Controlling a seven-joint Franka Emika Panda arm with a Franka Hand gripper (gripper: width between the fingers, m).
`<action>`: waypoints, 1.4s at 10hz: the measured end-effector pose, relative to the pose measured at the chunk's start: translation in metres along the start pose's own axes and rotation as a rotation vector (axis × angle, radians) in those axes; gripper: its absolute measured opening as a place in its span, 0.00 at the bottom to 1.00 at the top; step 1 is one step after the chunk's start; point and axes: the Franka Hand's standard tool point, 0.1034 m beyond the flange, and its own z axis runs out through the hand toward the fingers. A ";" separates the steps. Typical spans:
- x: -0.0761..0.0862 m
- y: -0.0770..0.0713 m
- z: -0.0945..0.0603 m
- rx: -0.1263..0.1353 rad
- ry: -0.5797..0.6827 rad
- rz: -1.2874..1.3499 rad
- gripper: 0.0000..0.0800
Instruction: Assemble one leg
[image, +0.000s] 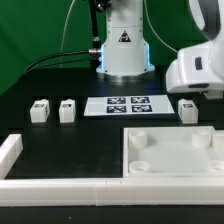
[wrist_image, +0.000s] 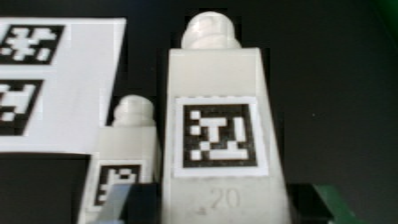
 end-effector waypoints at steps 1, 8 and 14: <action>0.004 -0.002 0.000 0.003 0.037 -0.001 0.37; 0.011 0.008 -0.033 0.032 0.566 -0.013 0.37; 0.009 0.052 -0.140 0.055 1.080 -0.035 0.37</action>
Offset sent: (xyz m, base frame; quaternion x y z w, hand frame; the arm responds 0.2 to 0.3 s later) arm 0.0000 0.0000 0.0000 0.0000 0.2667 0.0000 0.9638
